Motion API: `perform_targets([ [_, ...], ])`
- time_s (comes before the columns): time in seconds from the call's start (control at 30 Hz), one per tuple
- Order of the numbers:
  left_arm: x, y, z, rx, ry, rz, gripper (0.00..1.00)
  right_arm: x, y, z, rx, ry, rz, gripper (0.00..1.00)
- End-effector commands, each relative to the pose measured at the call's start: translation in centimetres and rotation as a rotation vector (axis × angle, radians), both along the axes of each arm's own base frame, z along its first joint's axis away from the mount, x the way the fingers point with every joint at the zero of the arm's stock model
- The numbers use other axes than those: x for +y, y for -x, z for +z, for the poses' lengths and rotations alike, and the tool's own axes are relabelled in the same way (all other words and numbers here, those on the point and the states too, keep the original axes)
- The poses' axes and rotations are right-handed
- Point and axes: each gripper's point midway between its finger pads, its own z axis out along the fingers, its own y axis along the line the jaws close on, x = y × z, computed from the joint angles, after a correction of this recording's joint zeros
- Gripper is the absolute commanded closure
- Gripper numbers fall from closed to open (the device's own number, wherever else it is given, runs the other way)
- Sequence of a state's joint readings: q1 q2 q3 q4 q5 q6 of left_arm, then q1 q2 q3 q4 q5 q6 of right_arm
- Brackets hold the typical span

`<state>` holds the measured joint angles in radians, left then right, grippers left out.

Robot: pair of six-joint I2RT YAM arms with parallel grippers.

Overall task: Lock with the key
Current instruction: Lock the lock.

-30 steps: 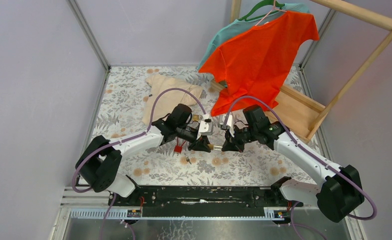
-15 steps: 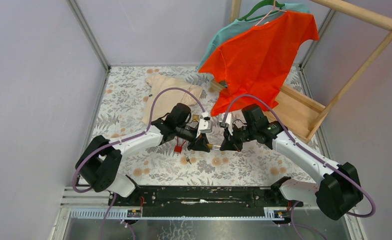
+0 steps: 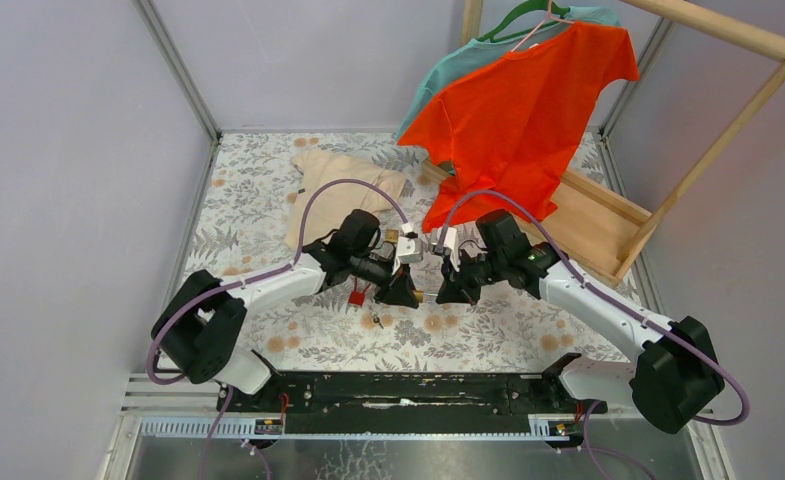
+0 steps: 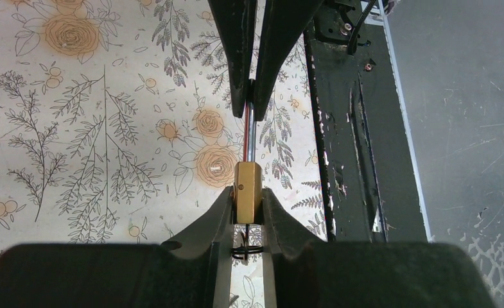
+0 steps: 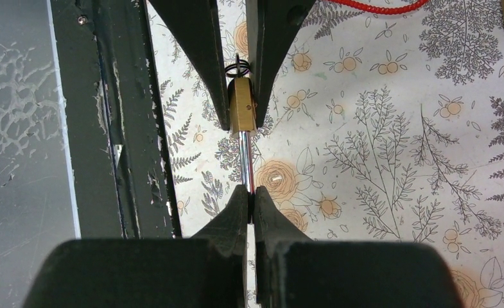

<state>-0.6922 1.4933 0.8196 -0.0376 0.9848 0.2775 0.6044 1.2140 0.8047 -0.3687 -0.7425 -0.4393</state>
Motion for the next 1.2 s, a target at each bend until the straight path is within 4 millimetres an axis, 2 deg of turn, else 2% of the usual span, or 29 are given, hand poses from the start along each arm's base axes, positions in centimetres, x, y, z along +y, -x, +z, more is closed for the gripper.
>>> perform_targets([
  [0.0, -2.4, 0.4, 5.2, -0.165, 0.207, -0.113, 1.00, 4.3, -2.8, 7.1, -0.278, -0.224, 0.070, 1.00],
  [0.13, -1.8, 0.2, 4.8, -0.190, 0.200, -0.104, 1.00, 3.3, -3.1, 5.7, -0.276, -0.178, 0.037, 0.96],
  [0.27, -1.2, -0.2, 4.7, -0.185, 0.201, -0.089, 1.00, 2.3, -3.8, 5.3, -0.238, -0.182, 0.010, 0.90],
  [0.37, -0.8, -0.6, 4.8, -0.191, 0.207, -0.076, 1.00, 1.7, -4.1, 5.6, -0.208, -0.201, -0.002, 1.00],
  [0.4, -0.8, -0.7, 4.9, -0.196, 0.209, -0.074, 1.00, 1.6, -4.1, 5.6, -0.206, -0.203, 0.000, 1.00],
  [0.47, -0.6, -0.9, 5.0, -0.204, 0.213, -0.067, 0.91, 1.6, -4.0, 5.7, -0.207, -0.209, 0.005, 1.00],
  [0.53, -0.5, -1.1, 5.2, -0.210, 0.215, -0.057, 0.77, 1.4, -4.0, 5.9, -0.210, -0.211, 0.007, 1.00],
  [0.73, 0.6, -2.0, 6.0, -0.260, 0.223, -0.015, 0.43, 0.7, -4.2, 5.6, -0.198, -0.204, 0.003, 1.00],
  [0.83, 1.3, -2.5, 6.1, -0.290, 0.211, 0.001, 0.36, 0.6, -4.2, 5.3, -0.191, -0.197, 0.010, 1.00],
  [1.03, 2.5, -3.8, 5.9, -0.310, 0.140, 0.008, 0.36, 0.5, -4.1, 5.2, -0.200, -0.186, 0.021, 1.00],
  [1.17, 2.8, -4.4, 5.4, -0.329, 0.086, 0.001, 0.51, 0.5, -4.0, 5.2, -0.194, -0.189, 0.026, 1.00],
])
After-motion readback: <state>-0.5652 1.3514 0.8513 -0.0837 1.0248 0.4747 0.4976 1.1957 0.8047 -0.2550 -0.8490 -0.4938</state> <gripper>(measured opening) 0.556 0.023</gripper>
